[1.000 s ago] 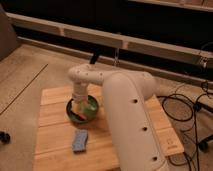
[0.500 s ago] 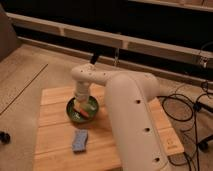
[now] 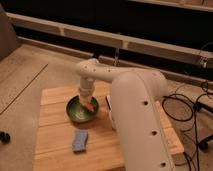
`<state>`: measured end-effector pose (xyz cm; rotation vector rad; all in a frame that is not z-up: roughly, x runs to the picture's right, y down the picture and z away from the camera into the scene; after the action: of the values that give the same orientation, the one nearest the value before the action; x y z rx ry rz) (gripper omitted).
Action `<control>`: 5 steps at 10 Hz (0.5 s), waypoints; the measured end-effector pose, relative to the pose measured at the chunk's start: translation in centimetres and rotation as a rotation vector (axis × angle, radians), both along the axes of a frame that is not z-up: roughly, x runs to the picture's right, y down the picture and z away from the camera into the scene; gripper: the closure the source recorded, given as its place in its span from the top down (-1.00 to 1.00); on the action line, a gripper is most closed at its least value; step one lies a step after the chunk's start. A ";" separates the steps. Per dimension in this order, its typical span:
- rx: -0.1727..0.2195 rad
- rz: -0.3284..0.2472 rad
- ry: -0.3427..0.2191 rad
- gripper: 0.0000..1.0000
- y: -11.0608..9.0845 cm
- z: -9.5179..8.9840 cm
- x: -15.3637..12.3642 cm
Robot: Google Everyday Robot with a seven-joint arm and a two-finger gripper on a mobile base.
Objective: Place the pepper in the ceramic cup
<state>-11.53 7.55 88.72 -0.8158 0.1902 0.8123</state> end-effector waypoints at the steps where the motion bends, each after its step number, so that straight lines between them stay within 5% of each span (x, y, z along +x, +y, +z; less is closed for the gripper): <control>1: 0.019 -0.018 0.028 -1.00 -0.9 -0.5 1.2; 4: 0.098 -0.042 0.123 -1.00 -4.4 -2.9 5.2; 5: 0.152 -0.040 0.172 -1.00 -6.6 -4.8 6.9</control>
<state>-4.62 0.96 83.91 -0.5974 0.2928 0.8488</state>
